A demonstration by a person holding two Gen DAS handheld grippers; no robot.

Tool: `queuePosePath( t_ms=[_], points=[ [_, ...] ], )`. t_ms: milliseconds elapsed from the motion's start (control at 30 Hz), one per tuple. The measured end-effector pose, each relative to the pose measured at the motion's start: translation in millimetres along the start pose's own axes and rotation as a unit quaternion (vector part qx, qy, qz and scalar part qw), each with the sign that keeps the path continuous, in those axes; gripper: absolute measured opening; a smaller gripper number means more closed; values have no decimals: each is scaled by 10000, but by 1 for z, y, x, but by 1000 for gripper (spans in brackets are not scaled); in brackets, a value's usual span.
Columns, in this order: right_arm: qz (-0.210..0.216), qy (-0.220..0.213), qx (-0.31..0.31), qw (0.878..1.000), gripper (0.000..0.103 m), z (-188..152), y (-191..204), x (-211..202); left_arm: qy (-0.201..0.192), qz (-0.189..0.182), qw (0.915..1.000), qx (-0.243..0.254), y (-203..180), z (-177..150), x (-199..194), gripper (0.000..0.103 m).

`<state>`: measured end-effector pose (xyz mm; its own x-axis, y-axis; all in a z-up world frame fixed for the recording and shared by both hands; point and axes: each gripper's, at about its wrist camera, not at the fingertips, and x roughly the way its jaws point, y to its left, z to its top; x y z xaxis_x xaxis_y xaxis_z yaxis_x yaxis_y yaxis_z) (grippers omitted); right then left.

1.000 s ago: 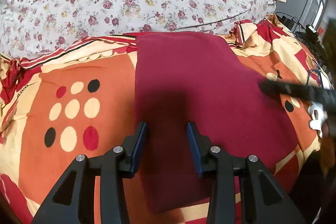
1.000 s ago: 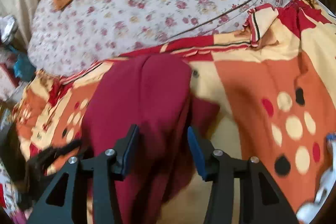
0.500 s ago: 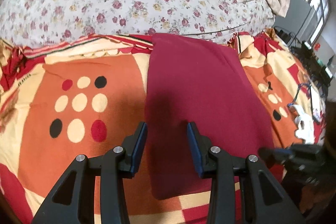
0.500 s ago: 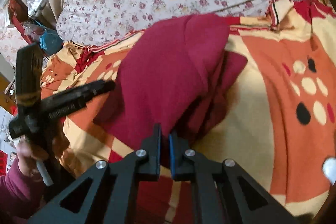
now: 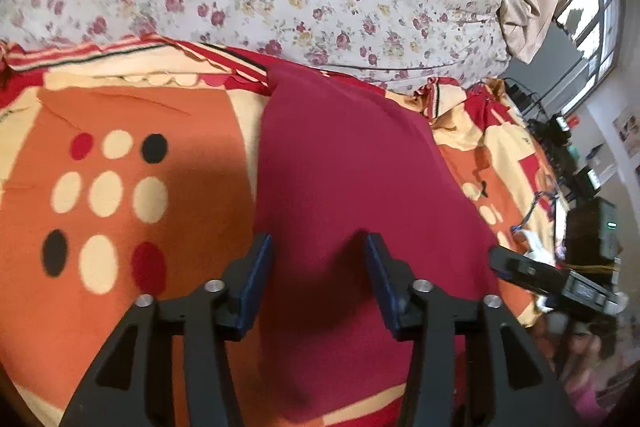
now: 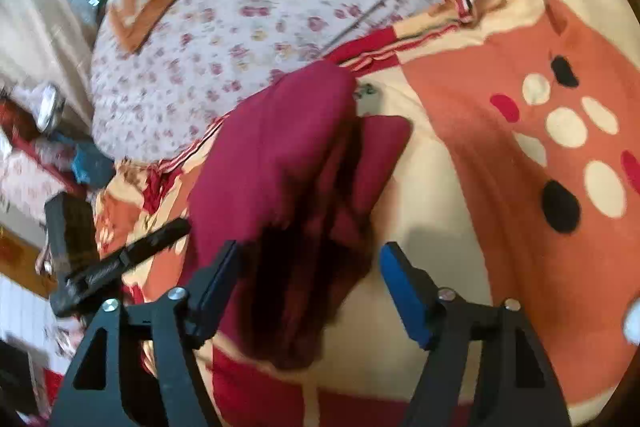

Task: Fold small clothes

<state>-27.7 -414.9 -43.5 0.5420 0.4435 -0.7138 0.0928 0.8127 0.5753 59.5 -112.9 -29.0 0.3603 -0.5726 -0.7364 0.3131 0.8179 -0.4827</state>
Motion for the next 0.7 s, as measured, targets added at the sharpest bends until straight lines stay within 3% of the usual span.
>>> queuePosePath(
  t_ms=[167,300,400,567,700],
  points=[
    [224,128,94,9996,90,18,-9,37,102,-427,9984,-353,16,9,17,54],
    [508,275,245,9980,90,24,-13,60,496,-745,9939,-645,31,9,43,55],
    [539,311,79,9980,88,30,-6,69,526,-896,9915,-781,33,8,49,55],
    [386,297,-250,9985,60,32,14,66,476,-690,9945,-622,22,4,32,33],
    [534,270,-323,9977,56,31,32,46,436,-589,9956,-583,19,-2,-5,27]
  ],
)
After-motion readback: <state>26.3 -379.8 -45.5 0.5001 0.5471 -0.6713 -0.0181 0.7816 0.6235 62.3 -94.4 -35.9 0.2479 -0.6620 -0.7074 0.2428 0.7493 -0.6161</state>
